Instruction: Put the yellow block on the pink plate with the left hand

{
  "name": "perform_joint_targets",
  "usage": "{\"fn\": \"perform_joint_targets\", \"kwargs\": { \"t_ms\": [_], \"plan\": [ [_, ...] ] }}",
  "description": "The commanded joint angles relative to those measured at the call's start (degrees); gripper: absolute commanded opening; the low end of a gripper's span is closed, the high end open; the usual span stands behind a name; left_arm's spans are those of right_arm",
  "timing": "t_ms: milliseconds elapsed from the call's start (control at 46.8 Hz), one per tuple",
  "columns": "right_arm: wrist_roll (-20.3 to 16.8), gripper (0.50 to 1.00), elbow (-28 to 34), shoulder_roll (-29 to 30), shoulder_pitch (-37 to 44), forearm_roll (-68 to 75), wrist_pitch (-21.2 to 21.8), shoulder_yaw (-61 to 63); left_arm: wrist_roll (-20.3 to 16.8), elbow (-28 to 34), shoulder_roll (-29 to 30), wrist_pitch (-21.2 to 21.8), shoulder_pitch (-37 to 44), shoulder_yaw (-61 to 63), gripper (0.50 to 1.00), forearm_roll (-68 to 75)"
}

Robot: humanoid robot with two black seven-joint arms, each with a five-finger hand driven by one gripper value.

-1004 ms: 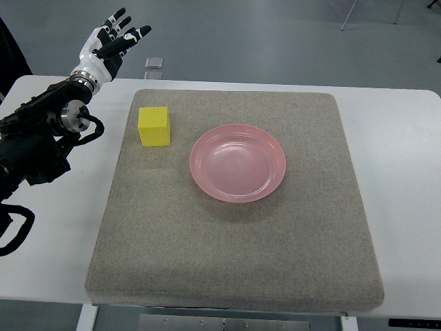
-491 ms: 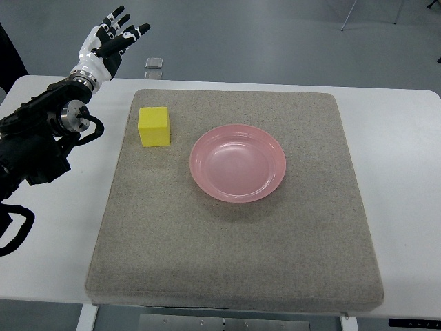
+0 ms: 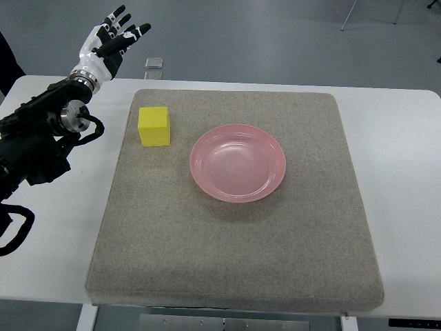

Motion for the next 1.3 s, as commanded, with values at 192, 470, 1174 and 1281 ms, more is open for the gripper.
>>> {"fn": "perform_joint_targets", "kwargs": {
  "t_ms": [192,470,1174,1281],
  "plan": [
    [0.05,0.924,0.00,0.00,0.00,0.00,0.01,0.00,0.00,-0.44,0.07,-0.22,-0.01,0.17,0.992,0.35],
    [0.05,0.924,0.00,0.00,-0.09,0.00,0.01,0.00,0.61,-2.11,0.42,-0.22,-0.71,1.31,0.990,1.23],
    [-0.03,0.924,0.00,0.00,0.00,0.00,0.01,0.00,6.76,-15.73,9.38,-0.31,-11.69,25.57,0.988,20.81],
    [-0.03,0.924,0.00,0.00,0.00,0.00,0.01,0.00,7.38,-20.65,12.81,-0.57,-14.68,28.99,0.988,29.86]
  ]
}}
